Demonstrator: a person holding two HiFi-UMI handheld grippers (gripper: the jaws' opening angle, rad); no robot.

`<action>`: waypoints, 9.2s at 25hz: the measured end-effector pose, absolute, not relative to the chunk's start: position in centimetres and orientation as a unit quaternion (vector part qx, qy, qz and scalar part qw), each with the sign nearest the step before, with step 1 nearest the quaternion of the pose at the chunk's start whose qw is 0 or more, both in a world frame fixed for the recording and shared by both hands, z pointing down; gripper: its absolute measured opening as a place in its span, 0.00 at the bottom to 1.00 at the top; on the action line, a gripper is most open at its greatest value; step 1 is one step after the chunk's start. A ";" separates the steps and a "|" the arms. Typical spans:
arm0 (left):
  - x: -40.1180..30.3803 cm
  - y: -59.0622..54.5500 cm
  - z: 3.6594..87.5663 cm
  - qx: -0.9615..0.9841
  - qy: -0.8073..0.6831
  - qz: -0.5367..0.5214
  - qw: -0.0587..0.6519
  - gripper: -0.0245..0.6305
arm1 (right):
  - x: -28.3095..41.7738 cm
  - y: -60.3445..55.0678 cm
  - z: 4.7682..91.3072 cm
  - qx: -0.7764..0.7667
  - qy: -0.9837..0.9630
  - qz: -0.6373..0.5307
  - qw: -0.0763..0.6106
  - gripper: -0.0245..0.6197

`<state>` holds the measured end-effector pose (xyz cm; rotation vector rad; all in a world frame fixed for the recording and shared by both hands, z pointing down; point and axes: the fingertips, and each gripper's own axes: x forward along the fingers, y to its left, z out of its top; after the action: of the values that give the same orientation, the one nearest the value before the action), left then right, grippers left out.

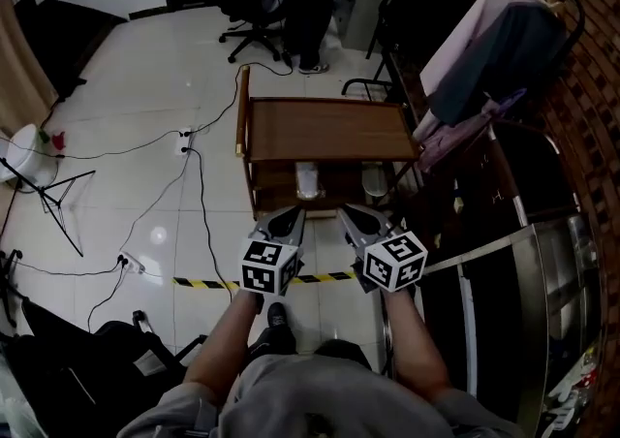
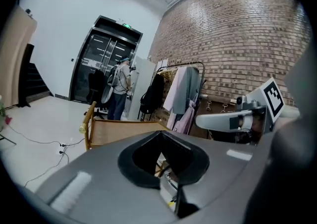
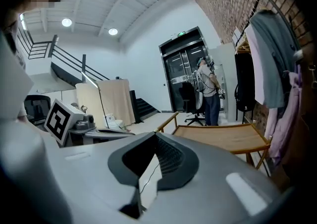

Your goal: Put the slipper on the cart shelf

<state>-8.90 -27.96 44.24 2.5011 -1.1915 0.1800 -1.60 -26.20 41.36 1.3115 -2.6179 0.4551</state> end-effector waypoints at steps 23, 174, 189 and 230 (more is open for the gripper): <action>-7.1 -43.3 72.8 0.838 -0.436 0.143 0.294 0.05 | 3.1 -46.7 79.5 0.490 -0.770 0.371 0.172 0.39; 38.5 34.4 48.4 0.931 0.274 0.233 0.060 0.05 | 42.4 45.5 52.8 0.944 -0.197 0.264 -0.017 0.65; 37.6 34.5 45.3 0.937 0.281 0.199 0.062 0.05 | 39.6 45.5 46.7 0.958 -0.218 0.187 -0.024 0.34; 31.6 31.7 37.0 0.934 0.330 0.131 0.041 0.05 | 31.0 36.1 35.6 0.934 -0.339 0.095 -0.059 0.04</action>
<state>31.62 31.73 37.01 2.8605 1.0091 0.4008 31.00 36.08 35.55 3.0505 -1.1060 0.3114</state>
